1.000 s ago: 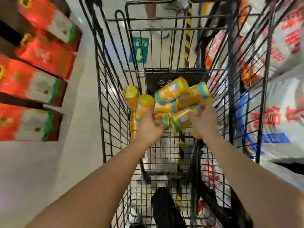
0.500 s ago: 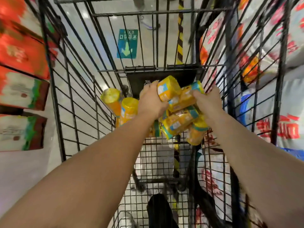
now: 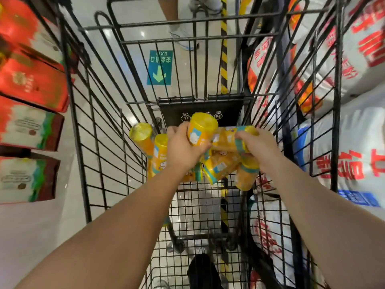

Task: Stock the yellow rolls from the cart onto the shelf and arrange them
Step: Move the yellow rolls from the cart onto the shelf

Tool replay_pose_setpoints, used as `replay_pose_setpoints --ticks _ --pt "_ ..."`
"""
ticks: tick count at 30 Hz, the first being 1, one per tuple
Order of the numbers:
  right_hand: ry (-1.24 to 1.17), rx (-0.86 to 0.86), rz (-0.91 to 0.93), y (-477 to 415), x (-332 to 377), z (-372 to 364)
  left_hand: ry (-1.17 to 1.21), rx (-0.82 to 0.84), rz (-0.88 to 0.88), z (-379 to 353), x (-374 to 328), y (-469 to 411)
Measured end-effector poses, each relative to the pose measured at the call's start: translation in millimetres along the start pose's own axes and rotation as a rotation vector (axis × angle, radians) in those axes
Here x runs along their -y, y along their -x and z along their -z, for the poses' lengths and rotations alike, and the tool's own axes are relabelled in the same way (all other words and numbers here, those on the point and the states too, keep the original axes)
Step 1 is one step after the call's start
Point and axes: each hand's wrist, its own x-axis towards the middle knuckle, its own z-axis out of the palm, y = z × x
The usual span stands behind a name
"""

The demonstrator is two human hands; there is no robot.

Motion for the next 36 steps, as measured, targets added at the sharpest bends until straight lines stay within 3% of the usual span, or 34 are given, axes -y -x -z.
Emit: replay_pose_setpoints --ticks 3,7,15,22,26,36 --pt "-0.010 0.018 -0.057 20 -5 0 0.197 -0.043 0.102 8 0 21" --pt "-0.266 0.098 -0.210 52 -17 0 0.381 -0.036 0.253 27 0 53" --pt "-0.648 0.202 -0.353 154 -49 -3 0.569 -0.042 0.307 83 -6 123" --pt "-0.754 0.408 -0.248 260 -65 11 0.559 0.031 0.236 130 1 201" --pt "-0.792 0.510 -0.089 324 -77 18 0.588 0.045 0.170 154 -1 254" --pt "-0.982 0.373 0.198 499 -84 29 0.643 0.197 -0.053 216 -31 374"
